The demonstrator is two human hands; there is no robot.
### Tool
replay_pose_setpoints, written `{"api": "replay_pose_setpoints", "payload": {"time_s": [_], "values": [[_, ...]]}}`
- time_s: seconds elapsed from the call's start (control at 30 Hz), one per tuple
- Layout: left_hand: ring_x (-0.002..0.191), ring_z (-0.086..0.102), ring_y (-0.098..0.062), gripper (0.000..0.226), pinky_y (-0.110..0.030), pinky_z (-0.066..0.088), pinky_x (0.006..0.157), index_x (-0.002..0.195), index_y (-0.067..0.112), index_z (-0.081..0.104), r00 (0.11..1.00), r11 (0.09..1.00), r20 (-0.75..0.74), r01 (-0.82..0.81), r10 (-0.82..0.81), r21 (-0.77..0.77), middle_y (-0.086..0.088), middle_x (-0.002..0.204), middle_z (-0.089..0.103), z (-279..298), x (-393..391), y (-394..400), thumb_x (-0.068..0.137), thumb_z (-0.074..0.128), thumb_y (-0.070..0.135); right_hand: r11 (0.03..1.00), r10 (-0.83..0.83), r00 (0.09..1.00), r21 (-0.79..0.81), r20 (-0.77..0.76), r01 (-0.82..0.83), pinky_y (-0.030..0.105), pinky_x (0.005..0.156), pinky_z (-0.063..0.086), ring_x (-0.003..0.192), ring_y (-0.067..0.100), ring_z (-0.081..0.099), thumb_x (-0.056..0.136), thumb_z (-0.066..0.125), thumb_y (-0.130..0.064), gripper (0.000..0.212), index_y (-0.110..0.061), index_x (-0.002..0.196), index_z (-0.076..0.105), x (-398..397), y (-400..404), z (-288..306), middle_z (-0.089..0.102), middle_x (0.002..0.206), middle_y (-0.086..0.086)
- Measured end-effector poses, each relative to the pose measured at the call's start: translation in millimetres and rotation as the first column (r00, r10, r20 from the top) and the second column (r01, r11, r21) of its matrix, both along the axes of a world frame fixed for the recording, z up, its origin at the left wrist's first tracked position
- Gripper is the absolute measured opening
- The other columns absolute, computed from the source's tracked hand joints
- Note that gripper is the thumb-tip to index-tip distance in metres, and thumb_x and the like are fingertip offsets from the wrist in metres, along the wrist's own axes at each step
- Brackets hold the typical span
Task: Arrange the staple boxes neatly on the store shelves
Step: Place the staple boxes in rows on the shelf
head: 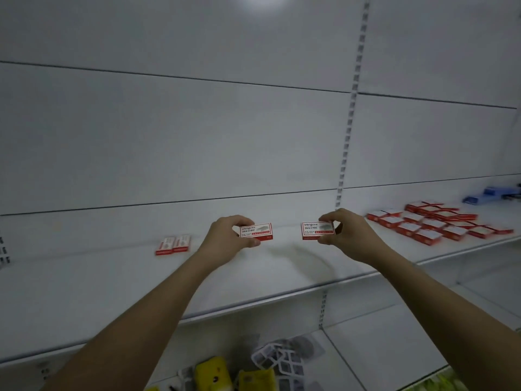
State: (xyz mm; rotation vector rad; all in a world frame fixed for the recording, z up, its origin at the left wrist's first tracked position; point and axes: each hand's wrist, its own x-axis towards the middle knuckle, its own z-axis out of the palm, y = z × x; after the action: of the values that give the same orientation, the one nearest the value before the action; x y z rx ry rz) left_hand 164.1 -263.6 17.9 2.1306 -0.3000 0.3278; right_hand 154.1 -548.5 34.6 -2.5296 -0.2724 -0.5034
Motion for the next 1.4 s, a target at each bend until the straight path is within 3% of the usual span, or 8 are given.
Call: {"api": "replay_pose_setpoints", "payload": {"time_s": [0.23,0.3,0.53,0.6,0.73,0.87,1.23,1.4], "values": [[0.071,0.056,-0.005,0.043,-0.018,0.044,0.066,0.109,0.023,0.068,0.997,0.997,-0.013,0.071,-0.071,0.013,0.005,0.106,0.066,-2.7,-25.4,-147.1,0.070,0.085,0.021,0.994,-0.079,0.996,0.078,0.047,0.075,0.024,0.073,0.051,0.095,0.015,0.059,0.077,0.079,-0.027,0.051,-0.017,0.124,0.061,-46.6,-136.8,-5.6,0.059,0.120,0.002],[0.072,0.057,-0.004,0.042,-0.017,0.044,0.067,0.109,0.023,0.068,0.994,0.994,-0.015,0.112,-0.112,0.013,0.005,0.106,0.066,-0.8,-35.8,-197.0,0.071,0.084,0.020,0.990,-0.113,0.992,0.091,0.058,0.108,0.030,0.080,0.053,0.100,0.017,0.058,0.077,0.078,-0.028,0.052,-0.016,0.125,0.060,-63.1,-181.7,-5.4,0.059,0.124,0.004],[0.072,0.058,-0.008,0.044,-0.010,0.043,0.054,0.114,0.022,0.066,0.971,0.971,0.018,0.238,-0.238,0.026,0.003,0.110,0.065,24.5,-63.2,-360.8,0.073,0.083,0.020,0.973,-0.205,0.977,0.119,0.055,0.198,0.025,0.081,0.046,0.106,0.018,0.056,0.078,0.078,-0.027,0.054,-0.013,0.127,0.059,-116.9,-328.4,14.9,0.057,0.127,0.005],[0.074,0.057,-0.008,0.046,-0.013,0.042,0.053,0.115,0.024,0.066,0.965,0.964,0.025,0.260,-0.261,0.051,0.003,0.108,0.064,29.4,-66.9,-397.8,0.073,0.083,0.024,0.964,-0.236,0.971,0.140,0.050,0.227,0.026,0.083,0.049,0.105,0.017,0.057,0.078,0.078,-0.028,0.055,-0.014,0.127,0.059,-129.5,-361.9,16.4,0.058,0.126,0.004],[0.077,0.059,-0.006,0.046,-0.011,0.043,0.058,0.115,0.022,0.067,0.946,0.944,0.038,0.317,-0.322,0.094,0.006,0.106,0.063,29.2,-68.2,-456.8,0.072,0.083,0.025,0.947,-0.287,0.957,0.163,0.046,0.277,0.012,0.065,0.041,0.091,0.010,0.056,0.079,0.077,-0.028,0.052,-0.016,0.126,0.060,-150.3,-422.3,9.9,0.059,0.120,-0.001],[0.084,0.062,-0.010,0.049,-0.016,0.050,0.060,0.120,0.023,0.065,0.931,0.923,0.015,0.359,-0.365,0.138,0.004,0.114,0.062,17.7,-55.2,-500.1,0.074,0.081,0.027,0.912,-0.351,0.935,0.242,0.044,0.331,0.013,0.060,0.039,0.080,0.005,0.056,0.079,0.077,-0.025,0.045,-0.019,0.121,0.063,-159.8,-476.8,-5.5,0.060,0.112,-0.002],[0.074,0.056,-0.005,0.050,-0.010,0.039,0.054,0.123,0.021,0.063,0.939,0.931,0.016,0.338,-0.343,0.134,0.000,0.115,0.062,0.7,30.0,-609.9,0.076,0.079,0.027,0.905,-0.358,0.932,0.224,-0.056,0.361,0.010,0.054,0.044,0.076,0.006,0.058,0.080,0.076,-0.023,0.047,-0.016,0.123,0.061,-77.2,-578.3,-43.1,0.057,0.111,-0.003],[0.081,0.051,-0.006,0.048,-0.014,0.038,0.065,0.119,0.023,0.065,0.965,0.961,0.024,0.259,-0.263,0.101,0.001,0.121,0.063,-1.3,92.1,-646.5,0.075,0.080,0.032,0.952,-0.271,0.958,0.119,-0.089,0.281,0.013,0.058,0.046,0.083,0.007,0.060,0.079,0.076,-0.027,0.051,-0.019,0.127,0.060,-0.8,-610.6,-37.9,0.059,0.117,-0.003]]}}
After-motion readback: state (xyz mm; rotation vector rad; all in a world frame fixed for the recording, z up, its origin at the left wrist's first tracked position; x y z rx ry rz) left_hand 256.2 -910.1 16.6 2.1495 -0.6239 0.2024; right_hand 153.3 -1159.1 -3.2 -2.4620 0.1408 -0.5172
